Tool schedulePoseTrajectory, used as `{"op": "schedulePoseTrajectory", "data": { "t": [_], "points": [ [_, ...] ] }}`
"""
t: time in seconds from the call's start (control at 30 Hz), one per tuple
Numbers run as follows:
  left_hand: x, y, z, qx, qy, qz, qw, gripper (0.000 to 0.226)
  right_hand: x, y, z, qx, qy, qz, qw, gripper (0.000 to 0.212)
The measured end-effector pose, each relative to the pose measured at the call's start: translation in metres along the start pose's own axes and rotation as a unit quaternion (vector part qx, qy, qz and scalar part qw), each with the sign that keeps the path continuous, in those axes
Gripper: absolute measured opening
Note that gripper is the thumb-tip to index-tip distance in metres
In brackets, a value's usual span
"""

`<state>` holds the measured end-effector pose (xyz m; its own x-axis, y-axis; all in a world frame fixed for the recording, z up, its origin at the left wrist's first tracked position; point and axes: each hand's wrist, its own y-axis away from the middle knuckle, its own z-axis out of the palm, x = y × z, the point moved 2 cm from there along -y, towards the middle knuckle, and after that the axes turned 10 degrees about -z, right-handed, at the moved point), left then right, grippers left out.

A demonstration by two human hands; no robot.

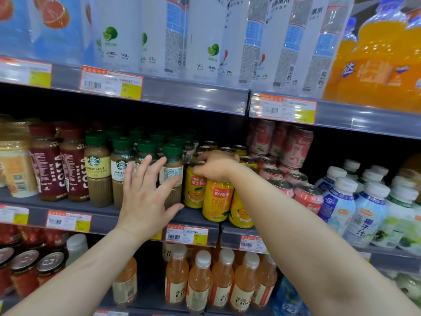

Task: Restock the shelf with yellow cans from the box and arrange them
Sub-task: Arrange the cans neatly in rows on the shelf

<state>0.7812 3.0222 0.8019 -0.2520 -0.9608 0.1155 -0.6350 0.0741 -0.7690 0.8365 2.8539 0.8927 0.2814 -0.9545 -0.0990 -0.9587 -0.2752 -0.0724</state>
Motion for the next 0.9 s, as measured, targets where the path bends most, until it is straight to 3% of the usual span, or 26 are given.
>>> {"op": "schedulePoseTrajectory", "data": {
  "t": [0.2,0.4,0.53,0.9],
  "points": [
    [0.001,0.0,0.001,-0.006,0.007,0.004,1.0,0.065,-0.001,0.001,0.002,0.005,0.018,0.018,1.0,0.059],
    [0.002,0.001,0.005,-0.015,0.046,-0.012,0.999,0.065,0.026,0.028,-0.003,0.027,0.006,-0.025,0.999,0.093],
    [-0.002,0.001,0.005,-0.016,0.076,-0.031,0.997,0.064,0.047,0.049,0.002,0.015,0.071,-0.046,0.996,0.087],
    [0.024,0.013,0.011,-0.002,0.116,-0.04,0.992,0.067,0.028,0.056,0.008,0.113,0.107,-0.098,0.983,0.082]
  ]
}}
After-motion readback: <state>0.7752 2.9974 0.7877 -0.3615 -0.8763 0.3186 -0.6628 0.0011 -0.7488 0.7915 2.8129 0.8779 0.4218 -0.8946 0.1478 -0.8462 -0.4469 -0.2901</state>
